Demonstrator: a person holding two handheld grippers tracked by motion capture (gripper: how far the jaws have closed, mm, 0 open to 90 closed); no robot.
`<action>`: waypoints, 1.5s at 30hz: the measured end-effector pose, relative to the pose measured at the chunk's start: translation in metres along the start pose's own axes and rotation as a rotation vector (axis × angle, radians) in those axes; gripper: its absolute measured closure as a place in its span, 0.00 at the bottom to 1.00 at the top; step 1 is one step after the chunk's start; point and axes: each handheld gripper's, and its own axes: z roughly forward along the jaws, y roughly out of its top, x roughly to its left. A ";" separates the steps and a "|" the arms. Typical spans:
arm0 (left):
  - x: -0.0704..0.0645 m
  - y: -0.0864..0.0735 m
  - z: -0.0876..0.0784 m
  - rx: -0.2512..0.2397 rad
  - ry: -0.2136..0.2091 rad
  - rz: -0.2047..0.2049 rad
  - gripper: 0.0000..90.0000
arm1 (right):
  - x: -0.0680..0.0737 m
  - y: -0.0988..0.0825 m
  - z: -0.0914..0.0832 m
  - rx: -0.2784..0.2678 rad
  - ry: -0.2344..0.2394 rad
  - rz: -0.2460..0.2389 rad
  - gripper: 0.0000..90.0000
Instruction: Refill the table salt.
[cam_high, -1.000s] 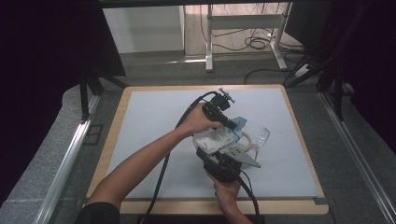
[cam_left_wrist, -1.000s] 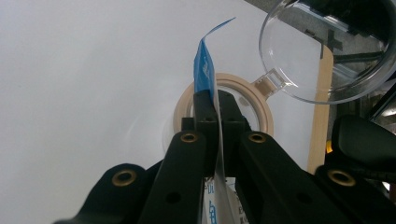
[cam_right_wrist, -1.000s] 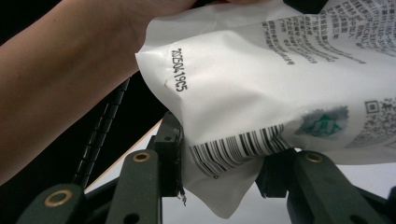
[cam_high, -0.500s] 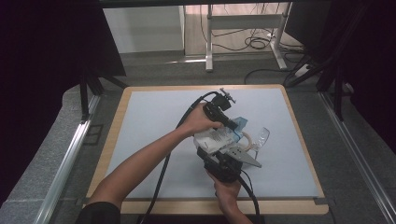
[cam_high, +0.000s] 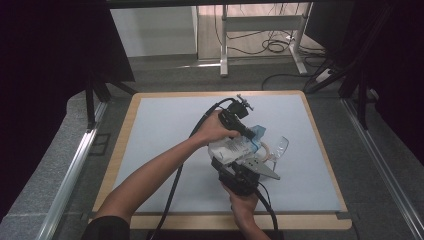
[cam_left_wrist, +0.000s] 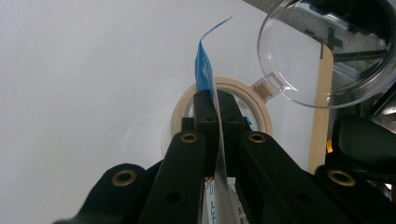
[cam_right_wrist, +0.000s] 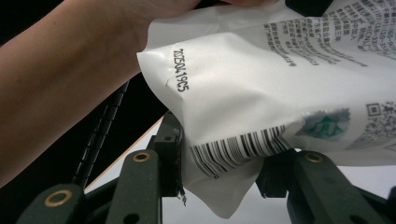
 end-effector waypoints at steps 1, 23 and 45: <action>0.000 0.000 0.000 0.000 0.000 -0.001 1.00 | 0.000 0.000 0.000 0.000 0.000 0.000 0.67; 0.000 -0.002 -0.001 -0.004 -0.001 -0.003 1.00 | 0.000 -0.001 0.001 0.001 0.003 -0.007 0.67; -0.002 -0.001 -0.004 -0.005 0.006 -0.002 1.00 | 0.001 0.000 0.001 -0.007 0.008 -0.008 0.67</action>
